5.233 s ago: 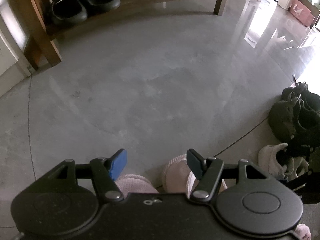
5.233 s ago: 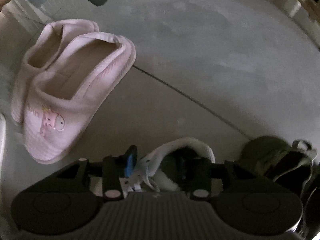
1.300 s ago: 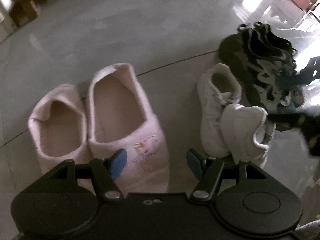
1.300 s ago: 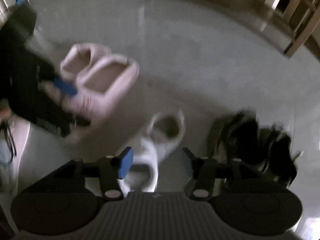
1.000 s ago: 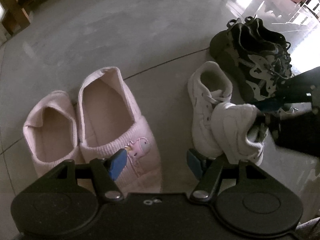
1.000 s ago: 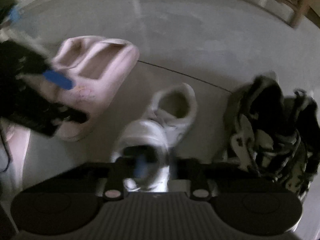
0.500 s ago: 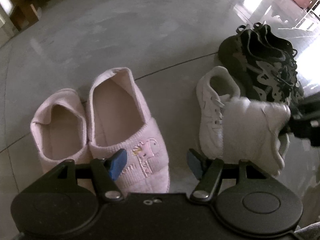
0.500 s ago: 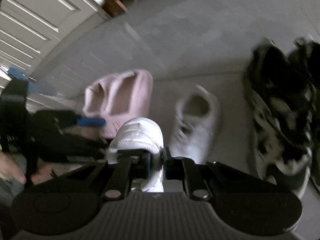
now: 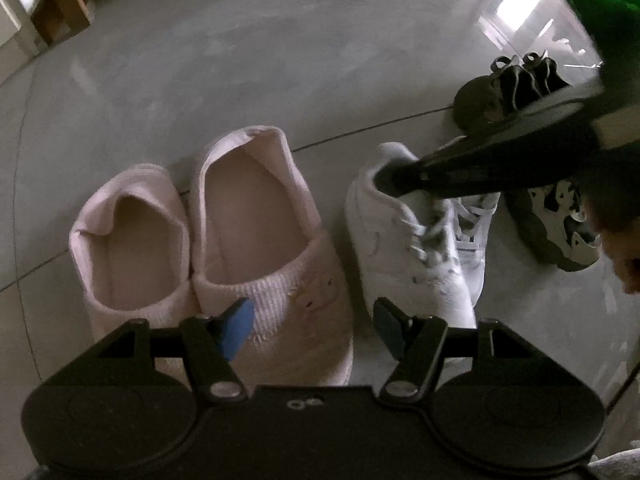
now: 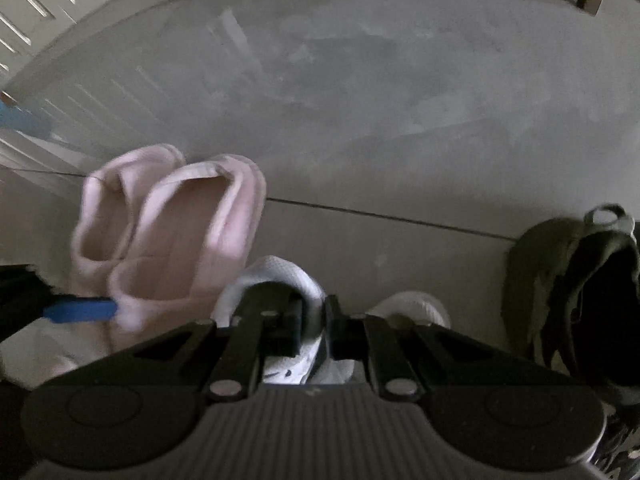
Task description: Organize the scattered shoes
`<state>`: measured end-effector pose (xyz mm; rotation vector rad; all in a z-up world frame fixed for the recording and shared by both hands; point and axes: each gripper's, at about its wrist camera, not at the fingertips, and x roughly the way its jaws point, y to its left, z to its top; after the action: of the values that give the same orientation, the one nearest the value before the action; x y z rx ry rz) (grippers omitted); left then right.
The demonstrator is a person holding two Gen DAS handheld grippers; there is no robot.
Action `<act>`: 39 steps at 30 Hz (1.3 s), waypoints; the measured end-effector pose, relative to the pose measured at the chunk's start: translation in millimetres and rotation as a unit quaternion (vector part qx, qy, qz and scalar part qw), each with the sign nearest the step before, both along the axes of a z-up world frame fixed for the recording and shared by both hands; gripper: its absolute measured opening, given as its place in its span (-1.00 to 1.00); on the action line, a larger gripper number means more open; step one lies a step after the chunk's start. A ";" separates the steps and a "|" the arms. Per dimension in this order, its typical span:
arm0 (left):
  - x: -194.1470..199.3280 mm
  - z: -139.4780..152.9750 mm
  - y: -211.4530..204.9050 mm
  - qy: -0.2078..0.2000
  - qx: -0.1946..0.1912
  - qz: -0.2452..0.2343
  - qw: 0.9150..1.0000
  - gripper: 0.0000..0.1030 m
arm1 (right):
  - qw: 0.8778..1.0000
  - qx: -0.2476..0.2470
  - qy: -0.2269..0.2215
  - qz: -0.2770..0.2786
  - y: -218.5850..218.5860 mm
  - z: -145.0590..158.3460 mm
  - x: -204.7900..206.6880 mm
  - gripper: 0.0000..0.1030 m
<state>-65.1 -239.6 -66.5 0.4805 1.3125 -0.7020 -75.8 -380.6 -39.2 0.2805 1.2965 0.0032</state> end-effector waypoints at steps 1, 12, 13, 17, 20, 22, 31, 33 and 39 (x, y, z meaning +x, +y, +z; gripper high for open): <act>0.3 0.1 -0.6 0.000 -0.001 -0.001 1.000 0.29 | 1.000 -0.011 0.000 0.000 1.4 -1.2 0.8 -0.64; -0.6 -2.1 -4.3 -0.011 0.005 -0.007 1.000 0.29 | 0.994 -0.028 -0.107 -0.002 -9.3 57.0 -60.1 0.61; -1.1 -2.9 -5.4 -0.013 0.007 -0.008 1.000 0.29 | 0.994 -0.014 -0.106 -0.007 -12.1 55.2 -70.4 0.61; -4.6 -4.1 -11.0 -0.016 0.009 -0.018 1.000 0.29 | 0.995 0.027 -0.091 0.008 -9.9 36.8 -101.3 0.61; -5.1 -1.7 -9.1 -0.027 0.008 -0.016 0.999 0.29 | 0.990 0.016 -0.117 0.076 17.8 33.2 -107.2 0.61; -3.7 2.1 -4.7 -0.050 0.009 -0.015 0.999 0.29 | 0.983 0.003 -0.135 0.124 34.9 32.0 -106.9 0.61; 10.1 6.3 18.8 -0.080 0.022 0.037 0.996 0.29 | 0.966 0.043 -0.166 0.194 69.0 12.3 -102.4 0.61; 11.6 3.8 19.4 -0.073 0.025 0.040 0.996 0.29 | 0.967 0.031 -0.150 0.201 73.4 3.7 -101.2 0.59; 10.9 1.1 12.2 -0.064 0.024 0.020 0.997 0.29 | 0.977 0.023 -0.112 0.178 64.9 -13.2 -100.5 0.58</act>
<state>-54.2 -227.4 -65.4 0.5275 1.2170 -0.5979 -176.3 -315.7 -52.4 0.0810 1.1078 0.3594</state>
